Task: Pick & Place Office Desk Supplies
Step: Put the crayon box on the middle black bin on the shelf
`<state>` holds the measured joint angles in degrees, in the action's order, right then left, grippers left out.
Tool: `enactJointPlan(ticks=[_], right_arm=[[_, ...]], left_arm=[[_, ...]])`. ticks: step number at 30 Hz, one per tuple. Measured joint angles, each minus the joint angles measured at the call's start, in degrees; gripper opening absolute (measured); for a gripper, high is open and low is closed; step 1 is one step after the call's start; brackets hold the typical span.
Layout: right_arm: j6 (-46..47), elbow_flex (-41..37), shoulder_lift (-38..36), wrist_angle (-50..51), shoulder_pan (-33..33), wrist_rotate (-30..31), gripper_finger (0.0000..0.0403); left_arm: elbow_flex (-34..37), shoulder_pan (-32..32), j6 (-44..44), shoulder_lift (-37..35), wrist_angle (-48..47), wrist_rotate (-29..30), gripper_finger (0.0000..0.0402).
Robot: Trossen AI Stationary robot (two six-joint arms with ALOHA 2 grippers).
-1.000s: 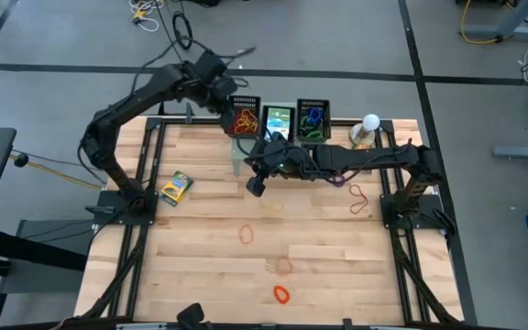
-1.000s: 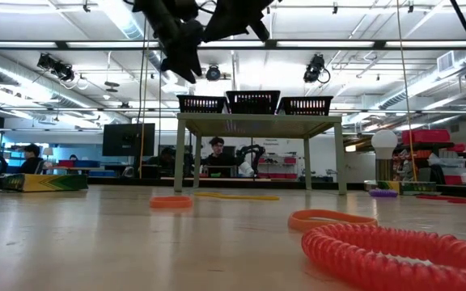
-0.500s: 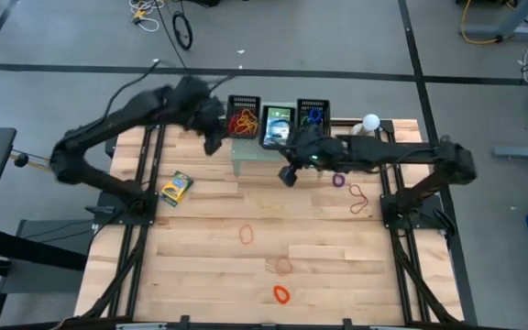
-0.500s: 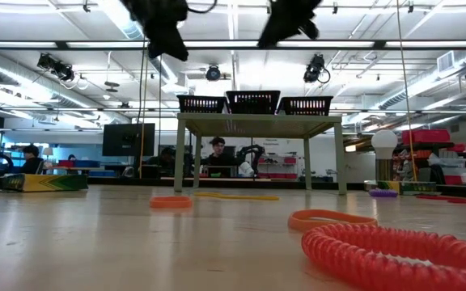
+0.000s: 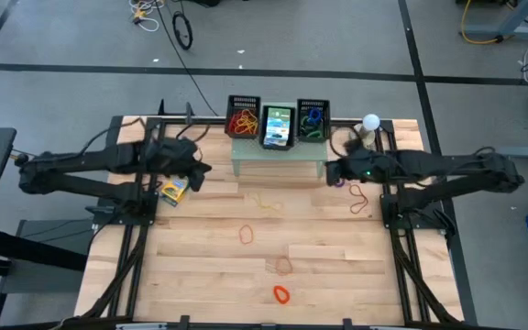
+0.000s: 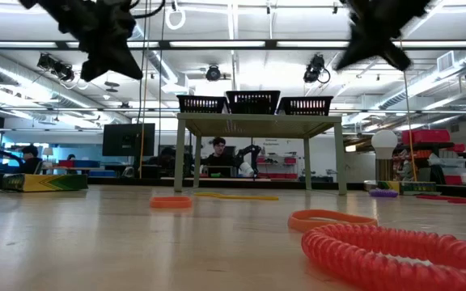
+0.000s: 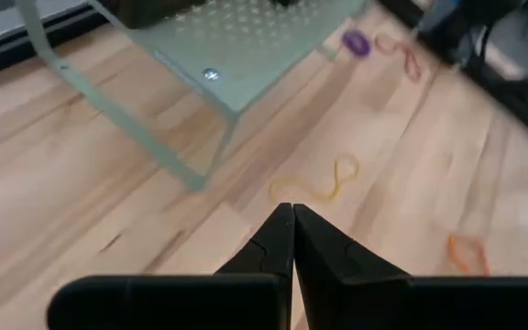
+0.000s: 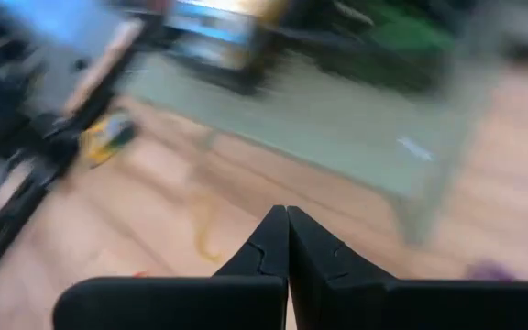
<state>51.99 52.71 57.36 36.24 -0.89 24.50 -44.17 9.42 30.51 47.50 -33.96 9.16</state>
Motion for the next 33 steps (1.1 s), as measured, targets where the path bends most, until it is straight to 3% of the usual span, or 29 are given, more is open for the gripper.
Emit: enactJointPlan(ticks=[6,11,16,21,26,33], right_arm=[[24.2,-14.6,-8.8,2.1,-1.5,3.5,0.0000],[49.0,-23.6,-10.3,2.8,-3.9,10.0,0.0008],[63.3,-29.1,-10.1,3.6,-8.5,12.8,0.0043],[70.1,-31.9,-10.1,4.8,-13.4,11.8,0.0078],[70.8,-33.8,-10.1,4.9,-19.7,8.5,0.0112],[70.7,-39.1,-10.1,-4.6,-27.5,4.8,0.0142]], left_arm=[[8.6,-6.3,6.8,-2.6,13.0,7.4,0.0011],[10.4,-7.9,8.2,-1.6,16.0,7.8,0.0011],[10.4,-8.0,8.6,-1.3,16.2,7.8,0.0011],[10.4,-8.0,8.7,-1.3,16.2,7.5,0.0011],[10.4,-8.0,8.9,-1.3,16.2,7.4,0.0011],[10.4,-8.0,8.5,-1.3,16.2,7.4,0.0011]])
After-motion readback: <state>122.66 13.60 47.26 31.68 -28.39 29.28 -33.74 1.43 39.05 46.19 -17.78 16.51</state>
